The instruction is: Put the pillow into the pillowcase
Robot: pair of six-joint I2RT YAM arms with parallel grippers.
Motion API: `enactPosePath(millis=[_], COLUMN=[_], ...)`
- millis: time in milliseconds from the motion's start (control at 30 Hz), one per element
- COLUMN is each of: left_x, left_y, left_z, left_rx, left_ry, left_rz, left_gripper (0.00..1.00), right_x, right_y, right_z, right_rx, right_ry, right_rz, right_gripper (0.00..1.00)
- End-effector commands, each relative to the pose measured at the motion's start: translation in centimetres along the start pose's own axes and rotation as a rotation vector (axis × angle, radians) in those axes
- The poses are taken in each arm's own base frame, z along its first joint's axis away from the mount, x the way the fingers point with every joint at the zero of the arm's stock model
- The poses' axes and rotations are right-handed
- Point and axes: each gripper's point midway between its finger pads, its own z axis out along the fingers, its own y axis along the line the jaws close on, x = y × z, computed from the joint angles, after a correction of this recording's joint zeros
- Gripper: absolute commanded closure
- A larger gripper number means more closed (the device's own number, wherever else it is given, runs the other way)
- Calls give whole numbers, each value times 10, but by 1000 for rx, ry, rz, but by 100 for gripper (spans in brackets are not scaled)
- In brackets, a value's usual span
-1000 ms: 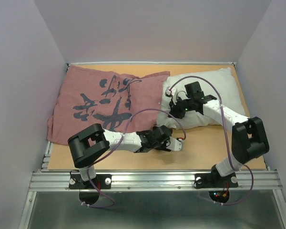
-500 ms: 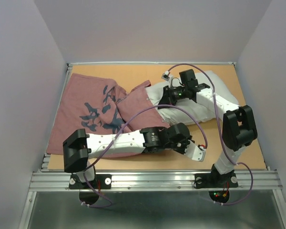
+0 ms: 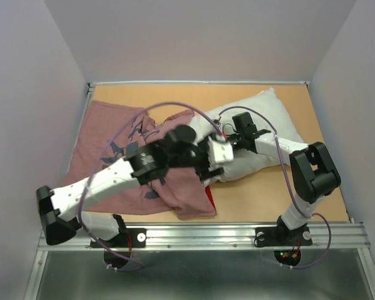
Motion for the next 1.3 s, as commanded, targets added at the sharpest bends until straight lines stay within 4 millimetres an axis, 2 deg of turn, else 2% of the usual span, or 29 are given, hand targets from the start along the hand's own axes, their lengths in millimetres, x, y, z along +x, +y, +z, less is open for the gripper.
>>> enactPosePath(millis=[0,33,67,133,233,267,300,367,533,767,900,1033,1200,1267], left_x=[-35,-19,3,28,54,58,65,78,89,138,149,148,164,166], left_y=[66,84,95,96,95,96,99,106,111,120,119,126,127,128], left_z=[-74,-82,-87,-88,-85,-82,-80,-74,-61,-54,-48,-44,-35,-35], left_rx=[-211,-292,-407,-438,-518,-528,-547,-577,-593,-707,-710,-719,-725,-731], left_ry=[-107,-66,7,73,99,104,105,129,166,283,316,320,380,390], left_rz=[-310,-387,-505,-590,-735,-760,-804,-865,-929,-983,-994,-989,-981,-980], left_gripper=[23,25,32,34,34,34,29,30,29,29,30,31,31,40], right_x=[0,-1,-3,-4,-12,-14,-18,-22,-26,-32,-28,-29,-27,-26], right_y=[2,2,3,3,2,2,4,5,8,13,15,18,20,20], right_z=[-3,-4,-5,-6,-6,-5,-5,-5,-5,-6,-5,-4,-3,-3], right_rx=[58,62,75,87,102,101,96,96,90,68,53,33,19,18], right_ry=[-29,-33,-44,-56,-86,-91,-105,-117,-131,-147,-140,-154,-152,-151], right_rz=[10,14,17,27,48,57,64,69,76,83,100,87,85,86], right_gripper=[99,99,99,99,99,100,100,99,99,99,99,100,99,99])
